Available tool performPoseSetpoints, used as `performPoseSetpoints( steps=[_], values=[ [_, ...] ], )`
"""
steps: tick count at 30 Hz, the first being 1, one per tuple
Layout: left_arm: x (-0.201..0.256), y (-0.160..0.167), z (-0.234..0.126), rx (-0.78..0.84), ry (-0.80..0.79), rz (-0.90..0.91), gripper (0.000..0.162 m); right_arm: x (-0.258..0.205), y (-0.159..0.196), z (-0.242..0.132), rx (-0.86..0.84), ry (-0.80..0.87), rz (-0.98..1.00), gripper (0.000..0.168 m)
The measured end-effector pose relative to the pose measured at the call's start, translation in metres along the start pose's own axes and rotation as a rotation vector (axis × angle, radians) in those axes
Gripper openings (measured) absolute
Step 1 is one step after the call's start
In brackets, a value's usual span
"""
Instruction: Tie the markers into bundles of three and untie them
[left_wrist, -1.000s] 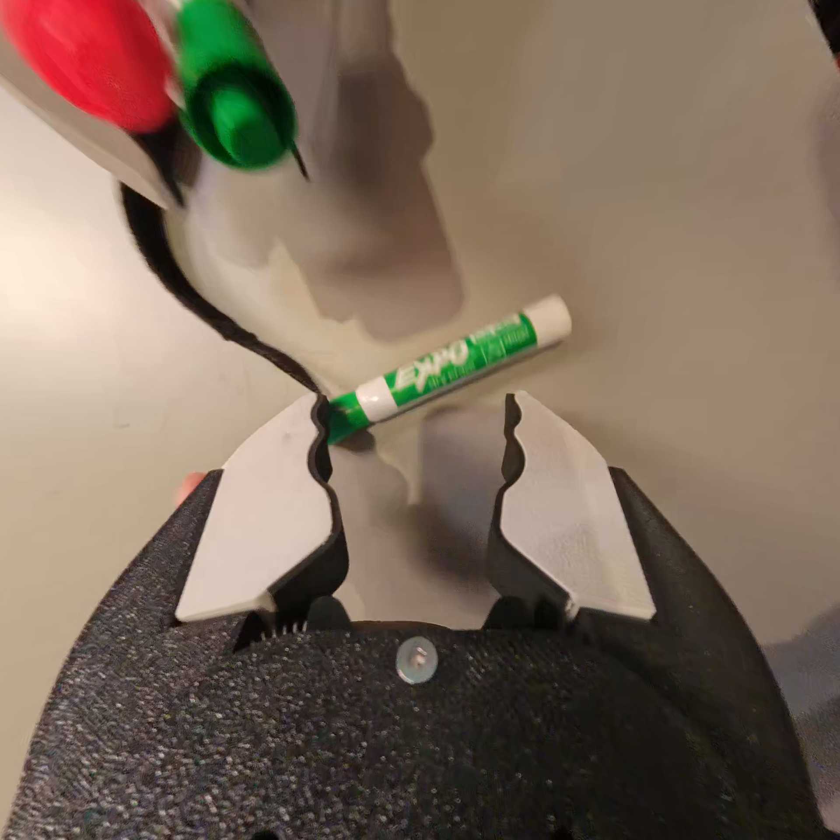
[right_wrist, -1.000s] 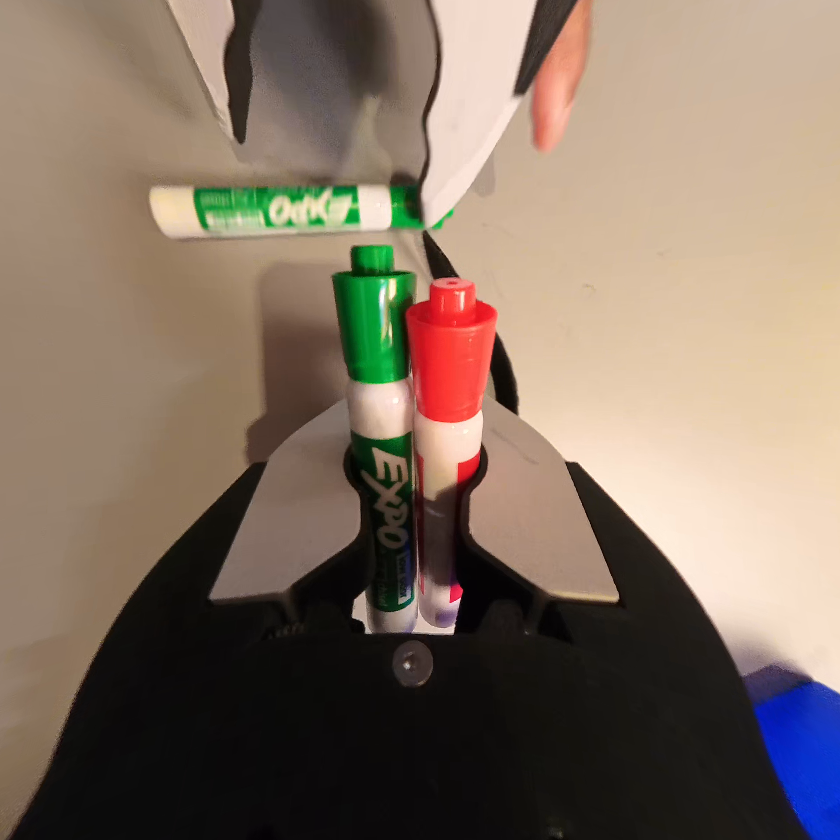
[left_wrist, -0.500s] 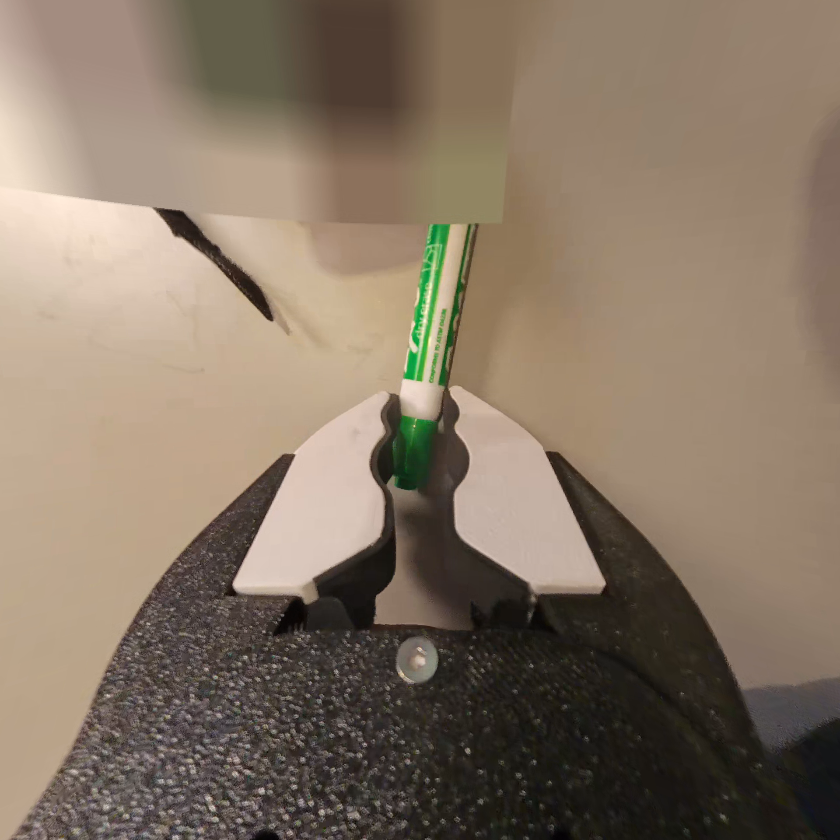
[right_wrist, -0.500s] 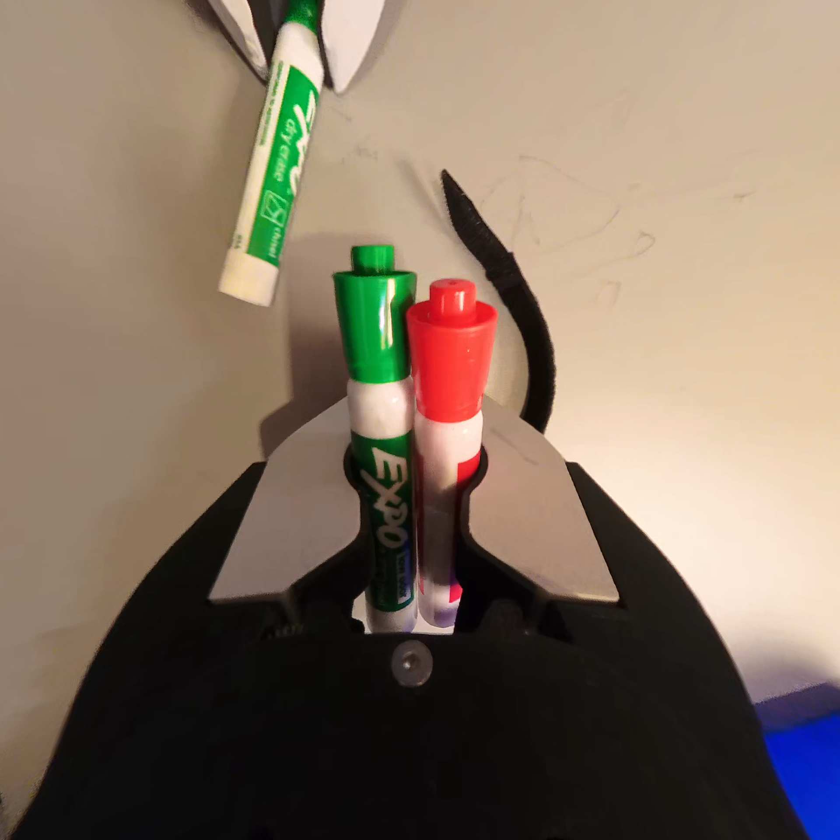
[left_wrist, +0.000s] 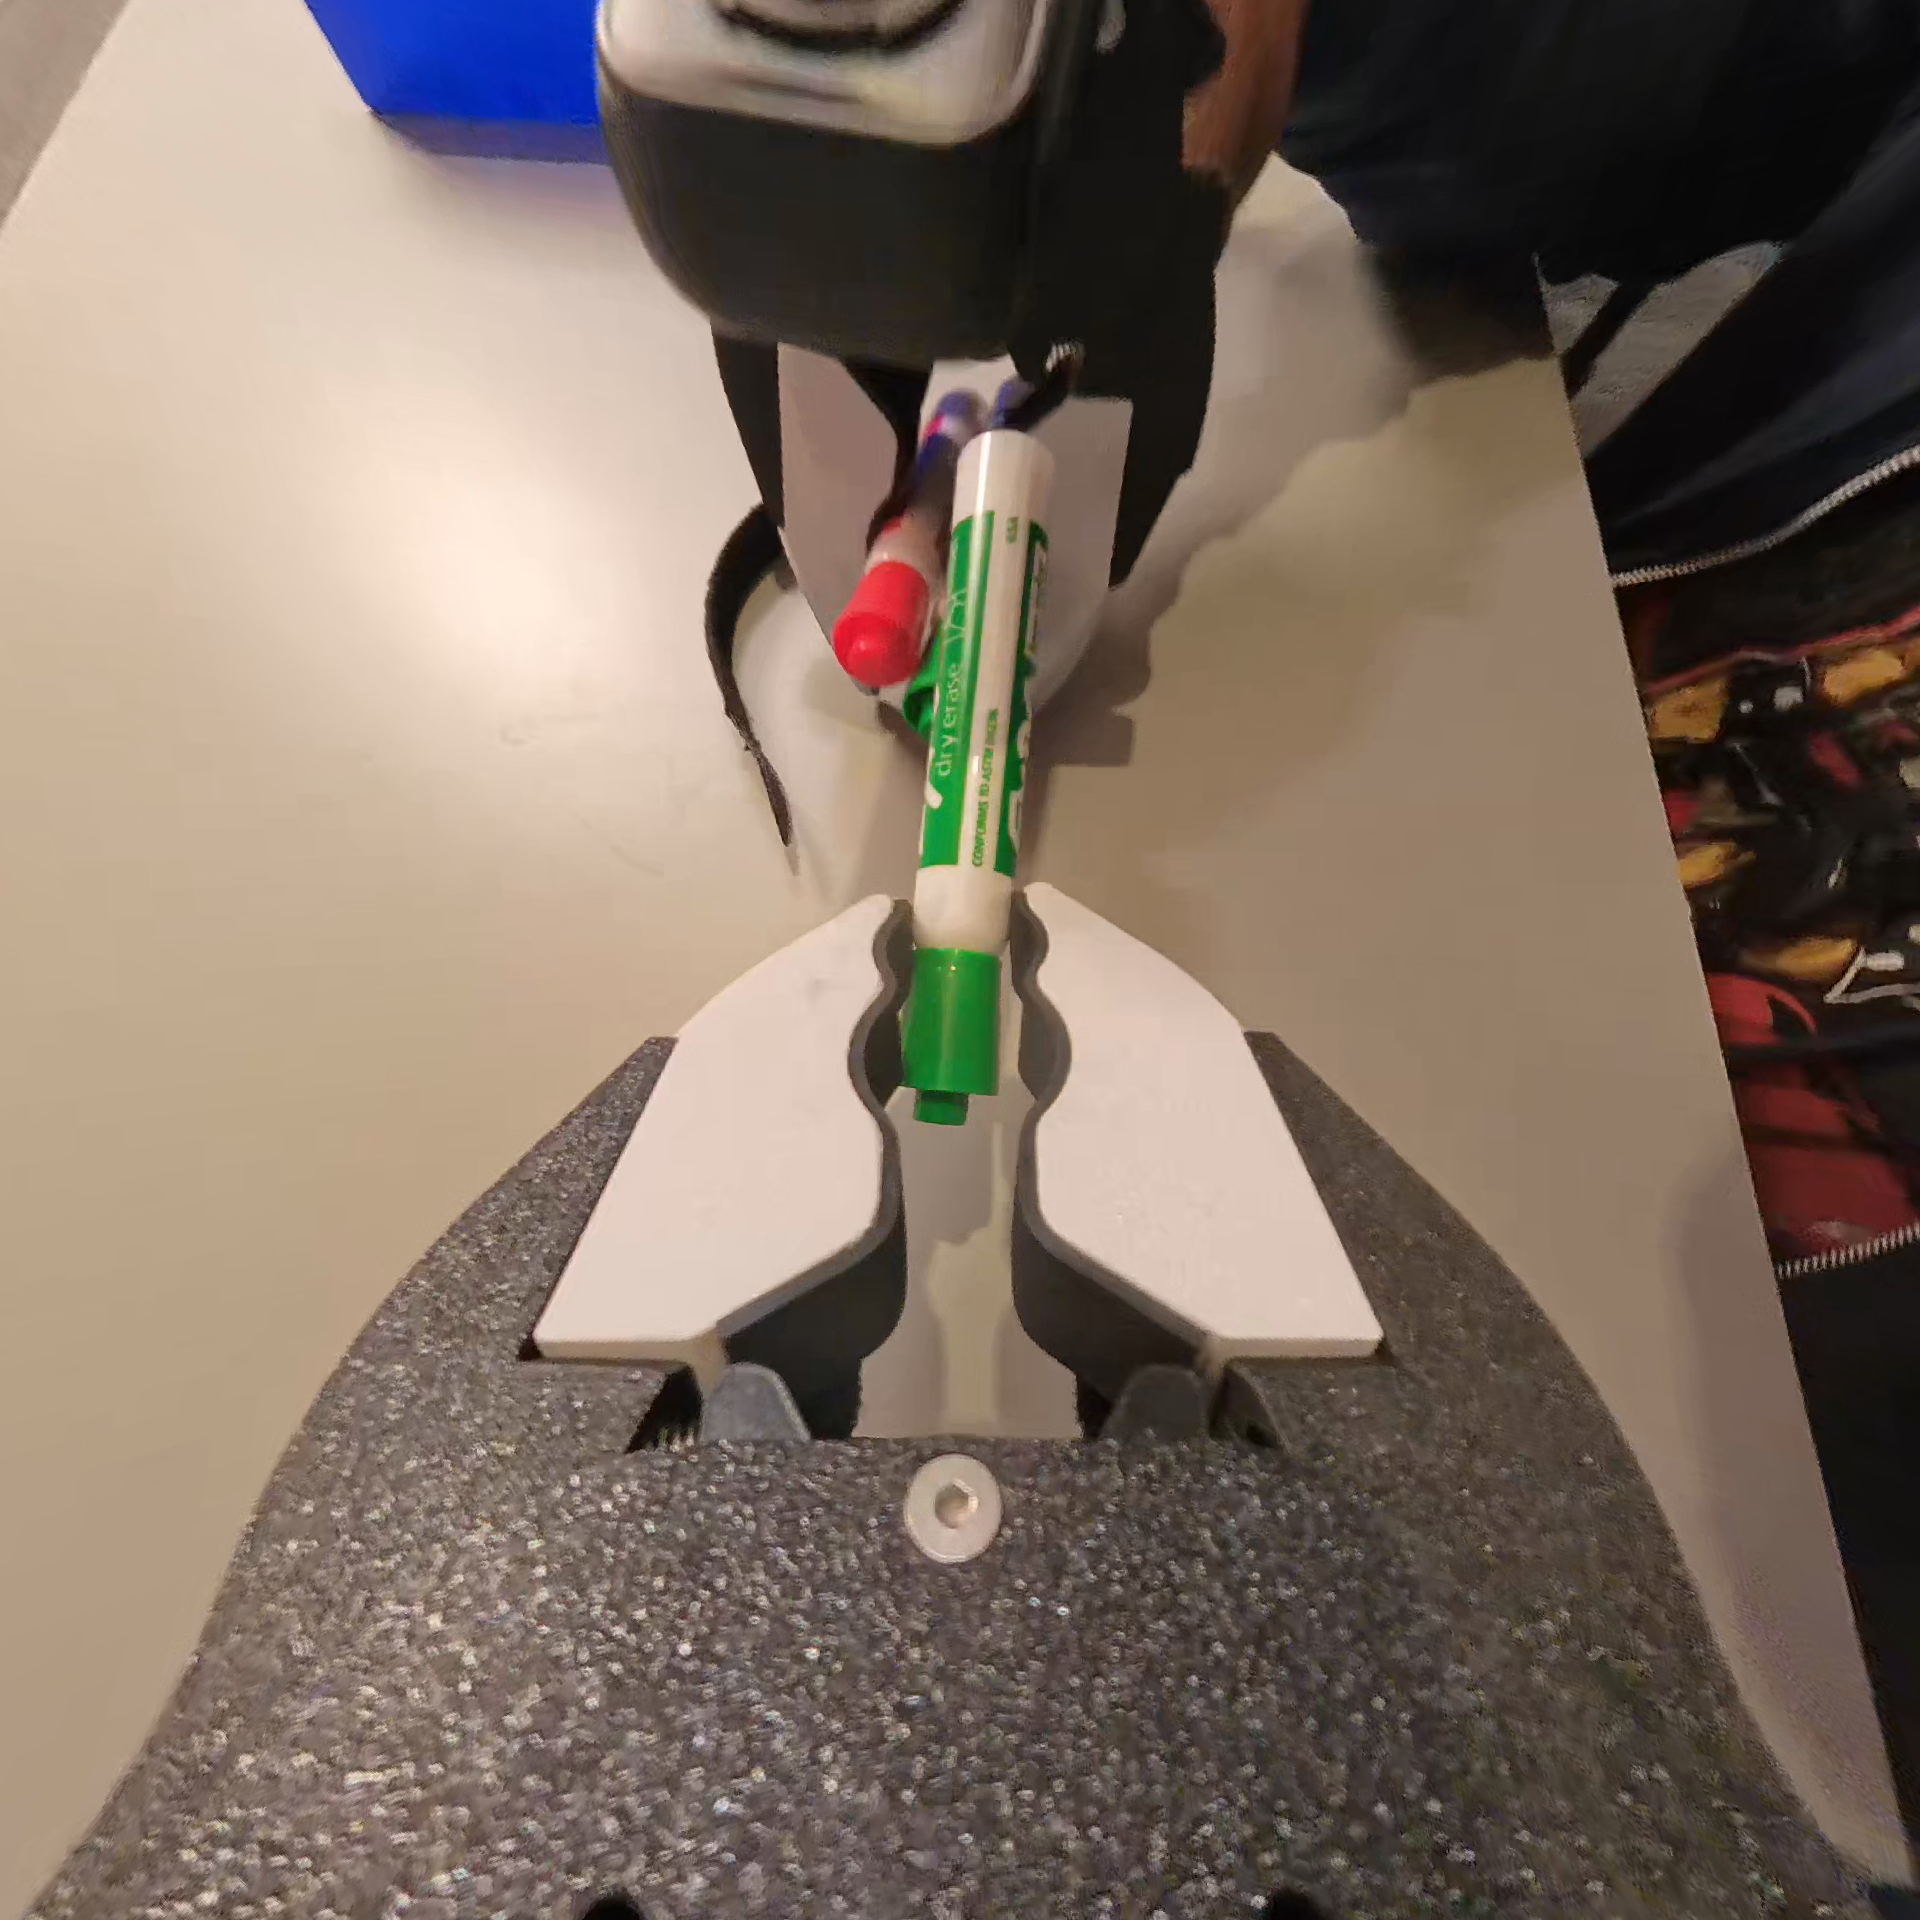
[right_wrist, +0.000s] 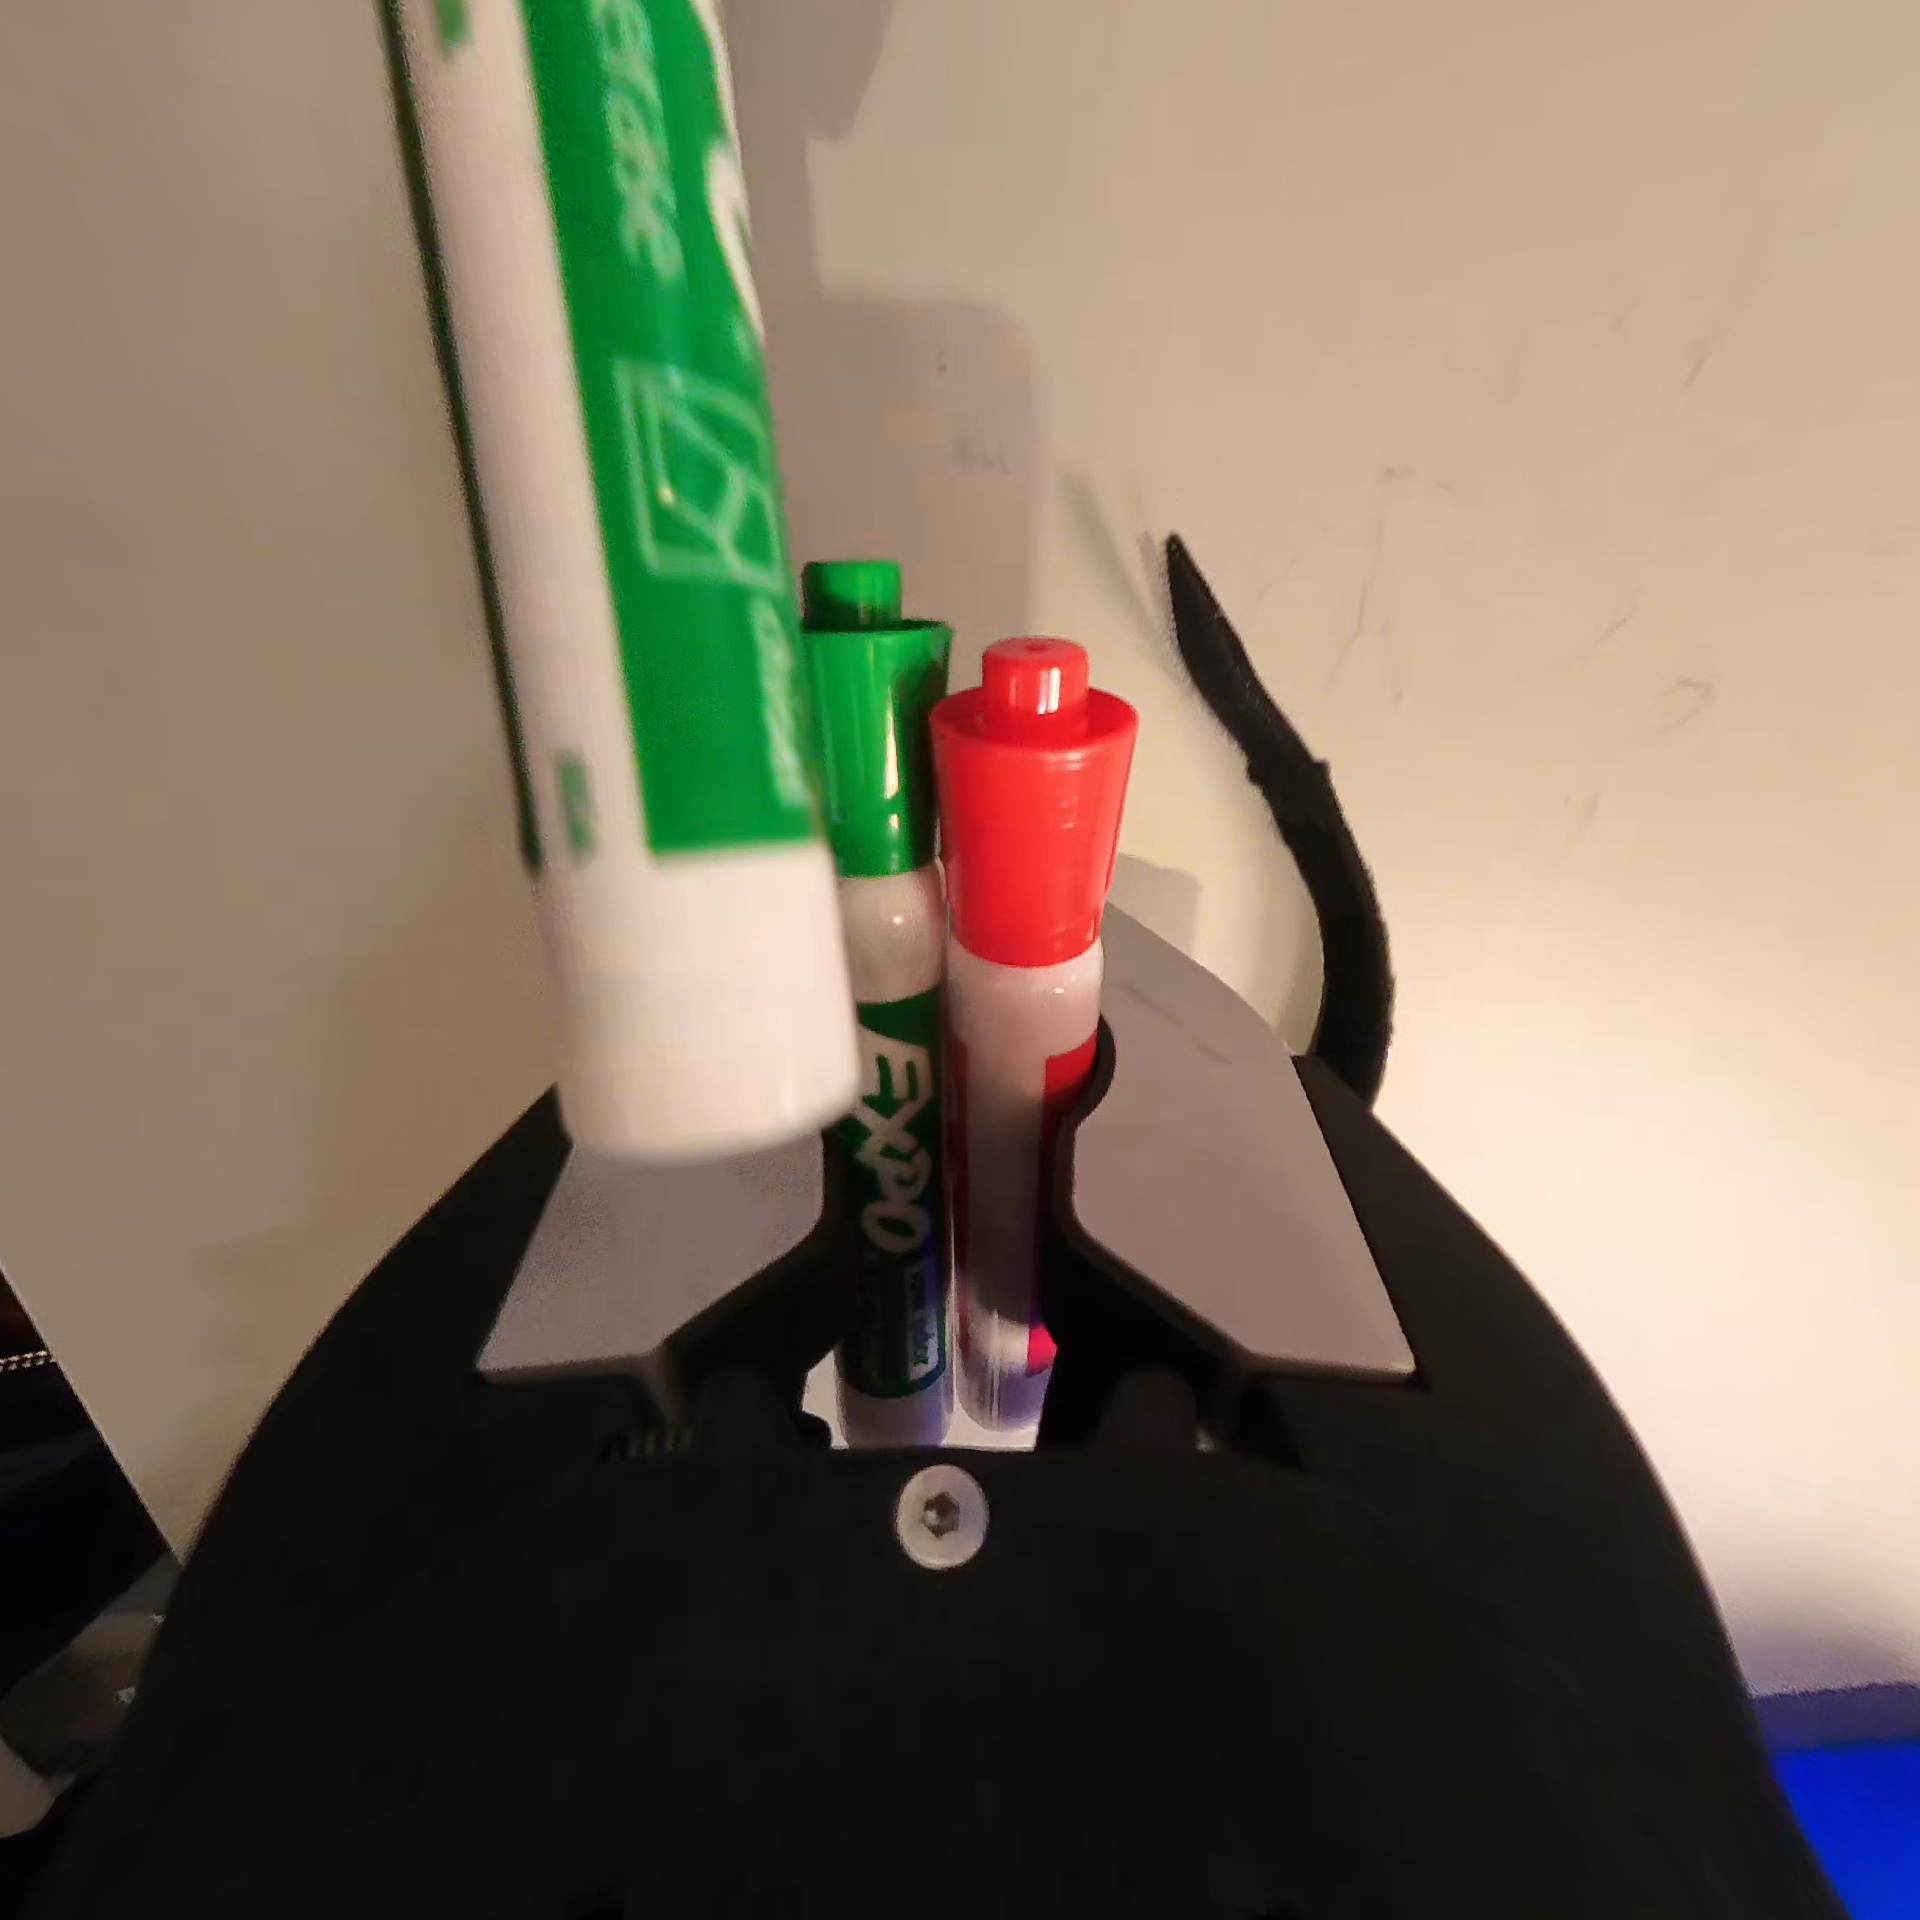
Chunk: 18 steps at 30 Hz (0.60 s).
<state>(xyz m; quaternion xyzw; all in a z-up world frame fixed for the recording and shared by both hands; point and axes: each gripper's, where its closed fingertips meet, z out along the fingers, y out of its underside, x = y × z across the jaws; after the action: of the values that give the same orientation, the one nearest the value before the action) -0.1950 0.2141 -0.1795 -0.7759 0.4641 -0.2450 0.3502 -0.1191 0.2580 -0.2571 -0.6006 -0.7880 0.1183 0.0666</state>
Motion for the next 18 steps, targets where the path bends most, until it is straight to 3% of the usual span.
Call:
performPoseSetpoints(
  steps=[11,18],
  values=[
    [-0.006,0.01,0.006,-0.138,-0.106,-0.086,0.018,0.003,-0.013,0.007,-0.052,-0.01,-0.028,0.041],
    [-0.004,0.004,0.007,-0.127,-0.116,-0.098,0.018,0.0,-0.012,0.005,-0.067,-0.012,-0.058,0.041]
  ],
)
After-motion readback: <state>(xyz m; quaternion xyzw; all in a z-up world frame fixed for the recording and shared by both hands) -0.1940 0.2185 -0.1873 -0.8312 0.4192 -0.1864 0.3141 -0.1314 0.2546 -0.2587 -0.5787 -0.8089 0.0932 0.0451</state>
